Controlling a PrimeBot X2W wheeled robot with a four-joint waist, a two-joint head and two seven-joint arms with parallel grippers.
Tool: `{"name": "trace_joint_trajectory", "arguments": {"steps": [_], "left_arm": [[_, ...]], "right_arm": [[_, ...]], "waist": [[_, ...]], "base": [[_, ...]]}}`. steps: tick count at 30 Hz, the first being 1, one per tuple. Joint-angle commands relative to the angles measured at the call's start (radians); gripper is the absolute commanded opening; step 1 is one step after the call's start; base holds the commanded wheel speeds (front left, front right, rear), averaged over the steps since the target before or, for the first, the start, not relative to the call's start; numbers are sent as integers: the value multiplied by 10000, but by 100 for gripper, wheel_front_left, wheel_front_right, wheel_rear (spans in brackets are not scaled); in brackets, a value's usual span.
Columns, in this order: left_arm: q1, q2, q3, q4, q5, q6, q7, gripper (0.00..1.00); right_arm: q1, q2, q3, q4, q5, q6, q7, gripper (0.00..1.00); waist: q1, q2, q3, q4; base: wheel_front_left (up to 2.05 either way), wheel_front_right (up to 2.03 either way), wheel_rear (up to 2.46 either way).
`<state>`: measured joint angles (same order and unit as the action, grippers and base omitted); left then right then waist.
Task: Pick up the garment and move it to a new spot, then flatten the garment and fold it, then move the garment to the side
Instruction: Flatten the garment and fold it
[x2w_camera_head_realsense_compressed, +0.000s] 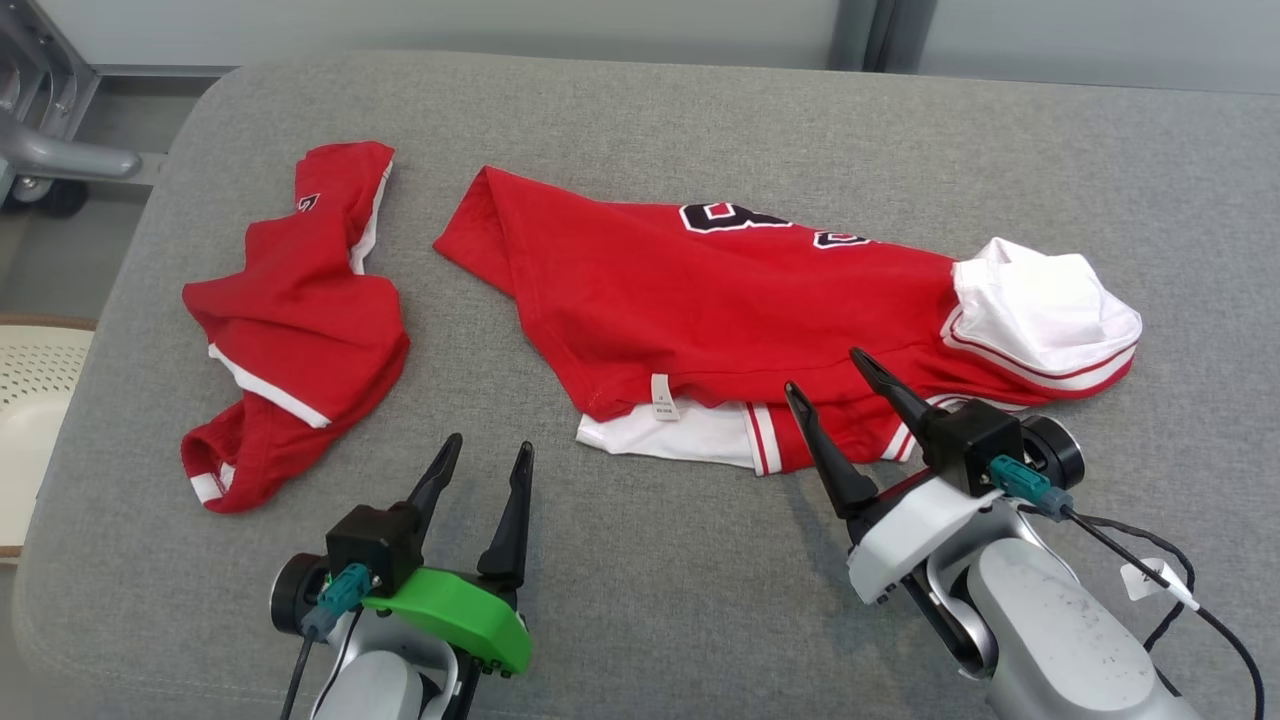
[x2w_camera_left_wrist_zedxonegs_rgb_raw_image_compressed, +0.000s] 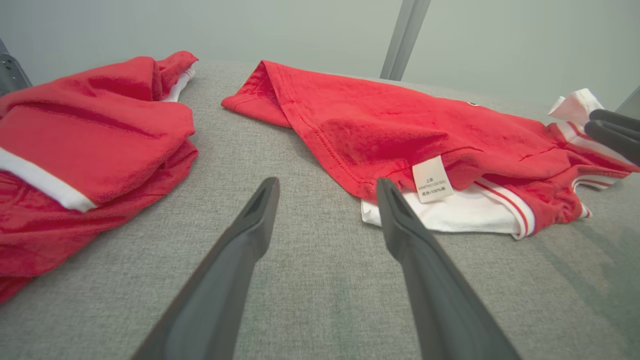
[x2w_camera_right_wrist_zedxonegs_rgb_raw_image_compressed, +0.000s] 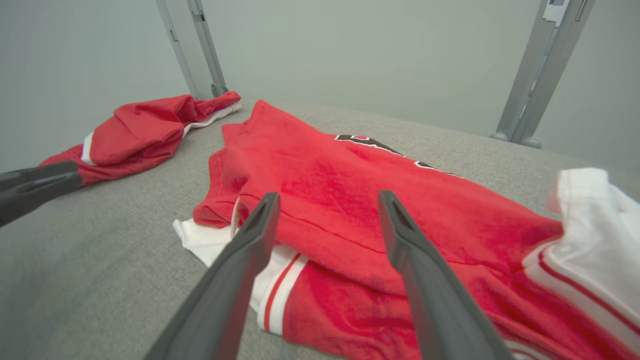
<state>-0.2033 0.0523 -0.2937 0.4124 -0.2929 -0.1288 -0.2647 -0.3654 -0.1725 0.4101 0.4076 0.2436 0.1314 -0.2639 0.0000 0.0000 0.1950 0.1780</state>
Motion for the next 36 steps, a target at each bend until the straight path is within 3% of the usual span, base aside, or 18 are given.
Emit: {"name": "trace_joint_trajectory", "arguments": {"steps": [1, 11, 17, 24, 25, 26, 27, 32, 36], "left_arm": [[-131, -6, -4, 51, -54, -21, 7, 100], [-849, -11, -274, 1113, -166, -25, 7, 100], [-1466, 0, 273, 2338, -27, 177, 4, 100], [-1865, 5, 811, 3093, 543, 408, 7, 100], [-1918, 20, 989, 3123, 709, 519, 7, 45], [-1943, 18, 1097, 3035, 794, 572, 7, 16], [-1865, 19, 1255, 2956, 920, 579, 7, 0], [-1626, 32, 1437, 2737, 1264, 573, 7, 0], [-1416, 51, 1561, 1728, 1703, 604, 7, 0]], "right_arm": [[-47, -40, 38, 33, 54, -13, -11, 100], [93, -167, 26, -126, 3, -13, -11, 100], [288, -152, -337, -372, 16, -13, -11, 100], [410, -62, -738, -561, -107, -14, -9, 100], [398, -19, -766, -588, -116, -14, -11, 100], [391, 6, -778, -593, -125, -14, -11, 100], [390, 56, -805, -604, -124, -14, -11, 100], [555, 72, -1016, -566, -94, -14, -11, 100], [846, 177, -1355, -507, -63, -14, -11, 100]], "waist": [[0, 0, -21, -47], [0, 0, 234, -1375], [0, 0, 530, -2330], [0, 0, 727, -2800], [0, 0, 772, -2884], [0, 0, 785, -2904], [0, 0, 786, -2936], [0, 0, 663, -2787], [0, 0, 339, -2298]], "base": [[0, 0, 0], [0, 0, 0], [0, 0, 0], [0, 0, 0], [0, 0, 0], [0, 0, 0], [0, 0, 0], [0, 0, 0], [0, 0, 0]]}}
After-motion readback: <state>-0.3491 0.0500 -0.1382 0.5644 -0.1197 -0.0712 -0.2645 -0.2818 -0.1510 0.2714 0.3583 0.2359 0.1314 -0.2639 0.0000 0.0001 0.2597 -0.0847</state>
